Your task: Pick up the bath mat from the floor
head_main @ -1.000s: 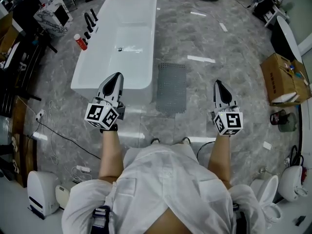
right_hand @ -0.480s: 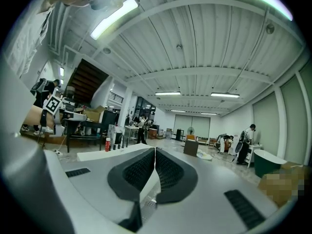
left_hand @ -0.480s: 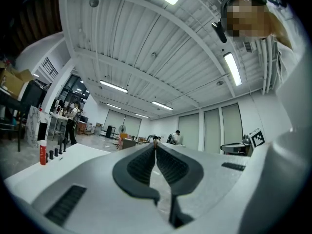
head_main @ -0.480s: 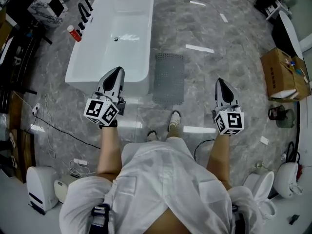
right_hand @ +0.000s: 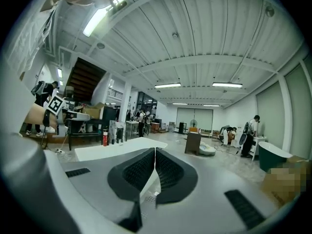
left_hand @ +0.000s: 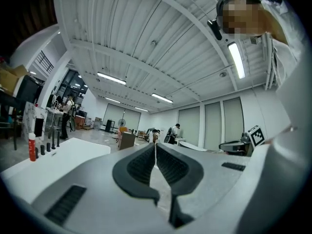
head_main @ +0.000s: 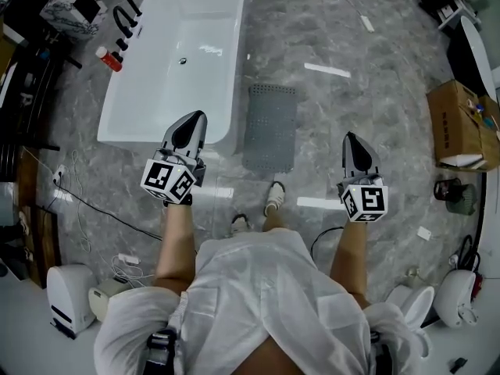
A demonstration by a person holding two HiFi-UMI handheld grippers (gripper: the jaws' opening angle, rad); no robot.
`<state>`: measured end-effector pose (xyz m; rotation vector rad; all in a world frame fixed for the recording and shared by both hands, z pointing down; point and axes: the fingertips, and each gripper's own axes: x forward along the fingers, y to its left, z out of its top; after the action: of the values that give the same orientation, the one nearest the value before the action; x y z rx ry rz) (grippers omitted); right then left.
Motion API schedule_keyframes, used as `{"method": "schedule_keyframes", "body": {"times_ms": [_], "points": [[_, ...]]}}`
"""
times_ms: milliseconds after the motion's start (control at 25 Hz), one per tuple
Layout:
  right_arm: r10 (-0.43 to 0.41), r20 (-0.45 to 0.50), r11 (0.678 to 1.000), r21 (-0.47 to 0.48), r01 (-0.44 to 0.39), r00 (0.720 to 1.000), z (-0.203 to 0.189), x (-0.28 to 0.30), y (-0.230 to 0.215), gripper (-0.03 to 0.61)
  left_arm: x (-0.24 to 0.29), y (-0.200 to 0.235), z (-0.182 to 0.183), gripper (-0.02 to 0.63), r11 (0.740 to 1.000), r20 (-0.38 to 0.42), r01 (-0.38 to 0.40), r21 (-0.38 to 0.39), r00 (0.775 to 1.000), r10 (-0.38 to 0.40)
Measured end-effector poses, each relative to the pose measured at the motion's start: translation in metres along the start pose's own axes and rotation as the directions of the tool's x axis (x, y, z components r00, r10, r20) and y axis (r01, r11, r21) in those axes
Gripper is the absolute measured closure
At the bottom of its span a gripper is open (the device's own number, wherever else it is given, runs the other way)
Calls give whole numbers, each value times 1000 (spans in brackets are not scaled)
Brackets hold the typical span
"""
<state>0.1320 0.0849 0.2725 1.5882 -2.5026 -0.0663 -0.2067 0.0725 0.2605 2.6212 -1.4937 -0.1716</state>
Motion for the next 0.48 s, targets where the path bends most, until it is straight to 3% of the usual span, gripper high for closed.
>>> {"method": "schedule_keyframes", "body": {"times_ms": [480], "points": [[35,-11,999,20,-34,999,-16,74,-73,549,102,3,-25,598,1000,-44,-14,-6,999,14]]}}
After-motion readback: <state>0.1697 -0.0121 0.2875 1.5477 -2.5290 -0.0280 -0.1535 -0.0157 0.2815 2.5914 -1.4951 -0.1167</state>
